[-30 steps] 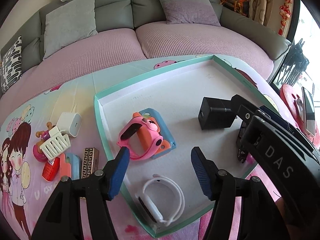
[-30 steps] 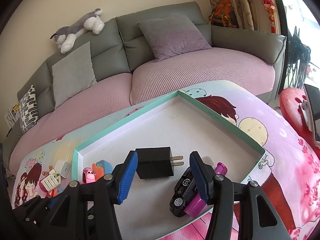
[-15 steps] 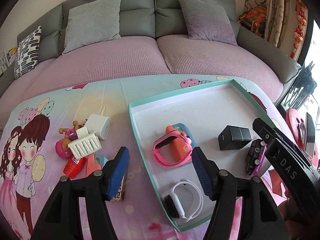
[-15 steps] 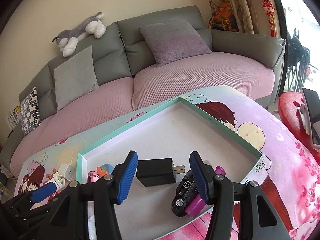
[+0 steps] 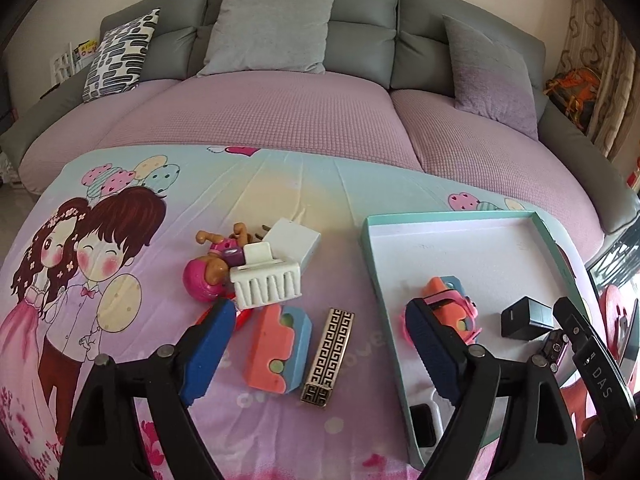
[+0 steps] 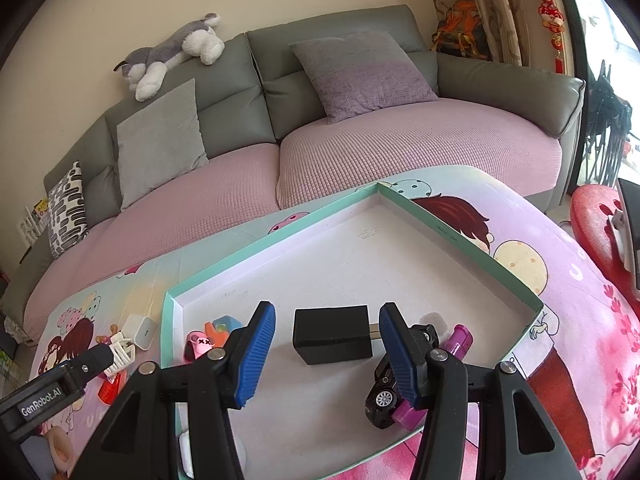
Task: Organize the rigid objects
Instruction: 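Withdraw both open tools from the tray toward the remaining toys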
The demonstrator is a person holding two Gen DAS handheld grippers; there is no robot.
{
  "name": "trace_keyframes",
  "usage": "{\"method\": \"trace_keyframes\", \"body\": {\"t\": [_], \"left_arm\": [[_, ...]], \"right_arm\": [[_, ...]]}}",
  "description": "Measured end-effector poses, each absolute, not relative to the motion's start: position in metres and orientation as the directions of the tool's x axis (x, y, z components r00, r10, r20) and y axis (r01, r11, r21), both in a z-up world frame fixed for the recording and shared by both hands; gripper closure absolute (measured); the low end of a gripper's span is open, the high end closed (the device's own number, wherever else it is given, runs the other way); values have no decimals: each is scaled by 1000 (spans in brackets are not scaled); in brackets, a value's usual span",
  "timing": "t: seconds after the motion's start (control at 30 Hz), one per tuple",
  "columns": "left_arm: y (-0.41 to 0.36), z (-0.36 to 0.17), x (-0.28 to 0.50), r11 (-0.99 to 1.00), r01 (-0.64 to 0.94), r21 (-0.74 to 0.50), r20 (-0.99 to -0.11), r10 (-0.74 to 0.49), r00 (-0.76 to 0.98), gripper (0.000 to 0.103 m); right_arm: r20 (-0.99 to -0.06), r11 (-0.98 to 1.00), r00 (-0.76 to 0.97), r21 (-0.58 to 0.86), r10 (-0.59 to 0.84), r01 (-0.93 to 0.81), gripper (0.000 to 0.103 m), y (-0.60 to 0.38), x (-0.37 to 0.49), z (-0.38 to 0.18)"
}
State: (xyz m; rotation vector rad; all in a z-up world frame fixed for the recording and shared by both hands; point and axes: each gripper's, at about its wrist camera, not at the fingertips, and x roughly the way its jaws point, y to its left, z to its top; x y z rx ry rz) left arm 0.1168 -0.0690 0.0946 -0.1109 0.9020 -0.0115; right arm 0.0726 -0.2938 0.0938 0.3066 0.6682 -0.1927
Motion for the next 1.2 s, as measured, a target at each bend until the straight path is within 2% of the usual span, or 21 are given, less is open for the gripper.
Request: {"method": "trace_keyframes", "body": {"t": [0.13, 0.23, 0.3, 0.47, 0.6, 0.67, 1.2], "left_arm": [[-49, 91, 119, 988, -120, -100, -787, -5, 617, 15], [-38, 87, 120, 981, -167, -96, -793, 26, 608, 5], [-32, 85, 120, 976, -195, -95, -796, 44, 604, 5], [-22, 79, 121, 967, -232, -100, -806, 58, 589, 4], [-18, 77, 120, 964, -248, -100, -810, 66, 582, 4], [-15, 77, 120, 961, -258, -103, -810, 69, 582, 4], [27, 84, 111, 916, -370, -152, -786, 115, 607, 4]], "right_arm": [[-643, 947, 764, 207, -57, 244, 45, -281, 77, 92], [-645, 957, 762, 182, -56, 224, 35, -269, 81, 92], [-646, 963, 762, 170, -50, 208, 26, -262, 83, 91], [-662, 976, 749, 143, -27, 161, 14, -245, 89, 87], [-664, 984, 747, 106, -36, 142, 10, -235, 90, 86], [-659, 985, 751, 101, -39, 140, 0, -233, 90, 86], [-637, 993, 771, 89, -7, 82, 0, -206, 90, 92]]}}
